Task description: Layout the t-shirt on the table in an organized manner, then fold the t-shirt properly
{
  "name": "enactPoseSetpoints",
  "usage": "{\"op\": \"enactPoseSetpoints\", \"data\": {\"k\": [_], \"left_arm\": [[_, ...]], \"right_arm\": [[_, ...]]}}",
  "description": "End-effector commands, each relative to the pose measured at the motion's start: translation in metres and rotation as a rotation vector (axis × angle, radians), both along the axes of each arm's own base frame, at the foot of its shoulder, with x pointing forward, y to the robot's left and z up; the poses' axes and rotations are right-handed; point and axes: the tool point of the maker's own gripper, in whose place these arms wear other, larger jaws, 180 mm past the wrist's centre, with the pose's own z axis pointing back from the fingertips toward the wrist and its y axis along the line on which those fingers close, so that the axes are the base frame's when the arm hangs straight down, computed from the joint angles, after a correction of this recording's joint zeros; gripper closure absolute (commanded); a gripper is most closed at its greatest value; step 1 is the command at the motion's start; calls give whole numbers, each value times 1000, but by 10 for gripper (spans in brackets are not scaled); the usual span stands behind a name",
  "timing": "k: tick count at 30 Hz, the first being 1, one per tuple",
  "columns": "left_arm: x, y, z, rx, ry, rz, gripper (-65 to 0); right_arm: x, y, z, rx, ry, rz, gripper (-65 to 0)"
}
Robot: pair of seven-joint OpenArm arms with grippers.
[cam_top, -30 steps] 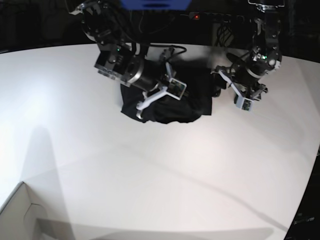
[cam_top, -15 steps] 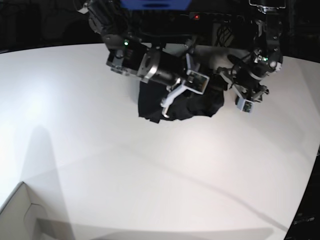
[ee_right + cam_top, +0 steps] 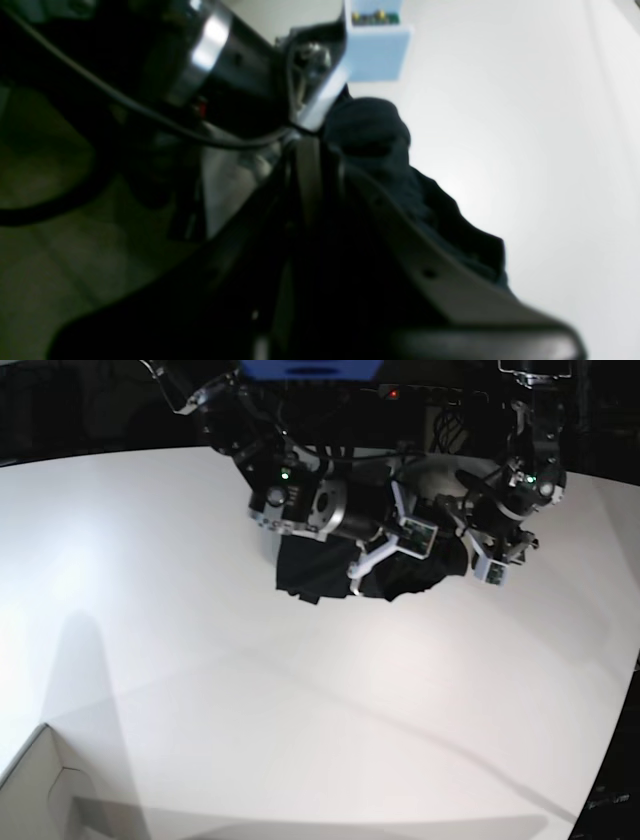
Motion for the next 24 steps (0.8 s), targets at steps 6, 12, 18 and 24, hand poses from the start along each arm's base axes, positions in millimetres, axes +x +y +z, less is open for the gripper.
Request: {"op": "enactPoseSetpoints", "data": {"k": [6,12,18,24], "left_arm": [[0,46,13,26,-36,118,-447],[-6,78,27,70,-69,189,-447],[-9,103,49,112,-118,244,-447],[-9,125,59,125,-146,303,-448]], "right_arm": [[3,6,14,58,-16,4,0],[3,5,9,43,-7,4,0],[0,-2,-17,-23,26,25,0],[-9,-2,-23,-29,45,36,-86]]}}
